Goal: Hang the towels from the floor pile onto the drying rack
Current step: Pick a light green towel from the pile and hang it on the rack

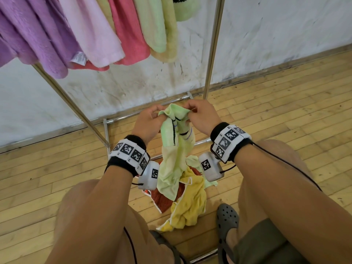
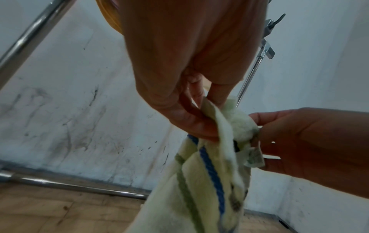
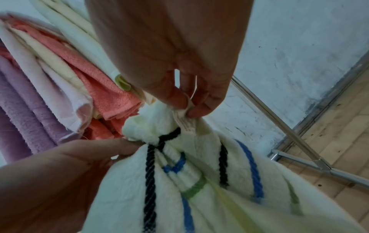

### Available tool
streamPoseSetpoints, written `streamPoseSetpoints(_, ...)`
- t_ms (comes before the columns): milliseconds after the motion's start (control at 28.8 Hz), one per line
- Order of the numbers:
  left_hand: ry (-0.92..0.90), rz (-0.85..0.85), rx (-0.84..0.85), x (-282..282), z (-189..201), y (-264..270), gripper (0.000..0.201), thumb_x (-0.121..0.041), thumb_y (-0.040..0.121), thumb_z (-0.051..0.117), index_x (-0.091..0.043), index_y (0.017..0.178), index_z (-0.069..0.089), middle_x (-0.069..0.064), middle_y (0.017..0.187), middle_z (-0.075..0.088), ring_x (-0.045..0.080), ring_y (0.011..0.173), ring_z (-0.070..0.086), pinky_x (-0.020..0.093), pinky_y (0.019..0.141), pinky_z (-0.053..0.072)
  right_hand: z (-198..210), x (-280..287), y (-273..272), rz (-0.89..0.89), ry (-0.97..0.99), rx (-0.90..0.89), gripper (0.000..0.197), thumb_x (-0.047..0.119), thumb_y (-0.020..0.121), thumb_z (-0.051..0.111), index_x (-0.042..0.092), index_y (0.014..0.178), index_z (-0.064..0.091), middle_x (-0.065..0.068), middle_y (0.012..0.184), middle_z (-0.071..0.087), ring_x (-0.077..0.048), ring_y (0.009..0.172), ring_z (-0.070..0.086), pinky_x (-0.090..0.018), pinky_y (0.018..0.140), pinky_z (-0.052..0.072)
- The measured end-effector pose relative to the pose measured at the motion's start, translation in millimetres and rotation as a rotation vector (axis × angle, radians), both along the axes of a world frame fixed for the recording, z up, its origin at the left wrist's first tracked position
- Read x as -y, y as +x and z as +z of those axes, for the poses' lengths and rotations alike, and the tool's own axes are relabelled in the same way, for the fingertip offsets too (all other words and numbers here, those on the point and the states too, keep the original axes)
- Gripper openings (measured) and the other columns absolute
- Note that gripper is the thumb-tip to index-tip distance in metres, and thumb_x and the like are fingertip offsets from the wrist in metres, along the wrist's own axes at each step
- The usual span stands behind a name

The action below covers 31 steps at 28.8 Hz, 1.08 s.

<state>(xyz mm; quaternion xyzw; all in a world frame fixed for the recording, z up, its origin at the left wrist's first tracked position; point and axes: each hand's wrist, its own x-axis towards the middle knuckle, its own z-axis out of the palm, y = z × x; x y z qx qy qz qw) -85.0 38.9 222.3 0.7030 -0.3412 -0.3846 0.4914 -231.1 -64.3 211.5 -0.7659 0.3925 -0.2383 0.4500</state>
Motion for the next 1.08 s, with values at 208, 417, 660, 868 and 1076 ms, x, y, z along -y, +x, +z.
streamPoseSetpoints(208,0.031,-0.013,0.029,0.8,-4.2,-0.9,0.008,-0.017,0.091,0.067,-0.016,0.098,0.065,0.011,0.098,0.075,0.030,0.088,0.073,0.052,0.083,0.058,4.0,-3.1,1.0,-0.013,0.045,0.101,0.042,-0.004,0.081,0.050,0.032,0.073,0.068,0.004,0.087,0.072,-0.018,0.091,0.066,-0.036,0.086,0.055)
streamPoseSetpoints(417,0.063,-0.079,0.052,0.0,-3.0,-5.9,0.009,-0.012,0.089,0.067,-0.019,0.092,0.063,0.016,0.094,0.074,0.031,0.087,0.072,0.045,0.075,0.059,8.7,-3.6,-0.3,0.010,0.047,0.225,0.048,-0.015,0.073,0.041,0.021,0.074,0.073,-0.001,0.081,0.073,-0.017,0.084,0.067,-0.036,0.084,0.057)
streamPoseSetpoints(660,0.027,-0.064,-0.048,2.2,-5.6,-13.8,0.022,-0.003,0.091,0.062,-0.008,0.112,0.061,0.012,0.095,0.072,0.020,0.077,0.073,0.029,0.065,0.060,0.2,-5.2,5.5,0.101,0.107,0.196,0.023,-0.005,0.079,0.065,0.016,0.086,0.071,-0.001,0.091,0.073,-0.018,0.090,0.069,-0.035,0.088,0.056)
streamPoseSetpoints(868,0.000,0.036,-0.133,6.9,-9.5,-9.5,0.024,-0.003,0.094,0.056,-0.005,0.118,0.055,0.016,0.109,0.070,0.026,0.090,0.073,0.040,0.080,0.061,-9.0,-6.2,6.4,0.051,0.063,0.018,0.014,0.028,0.082,0.075,0.019,0.074,0.069,0.009,0.067,0.069,-0.014,0.070,0.067,-0.044,0.080,0.058)
streamPoseSetpoints(1076,-0.009,0.065,-0.126,8.0,-11.1,-9.3,0.028,-0.004,0.091,0.059,-0.008,0.118,0.056,0.013,0.112,0.069,0.024,0.093,0.073,0.042,0.082,0.060,-7.1,-11.7,7.2,0.080,0.137,-0.018,0.027,0.037,0.095,0.059,0.012,0.085,0.065,-0.011,0.084,0.070,-0.031,0.080,0.070,-0.052,0.075,0.059)
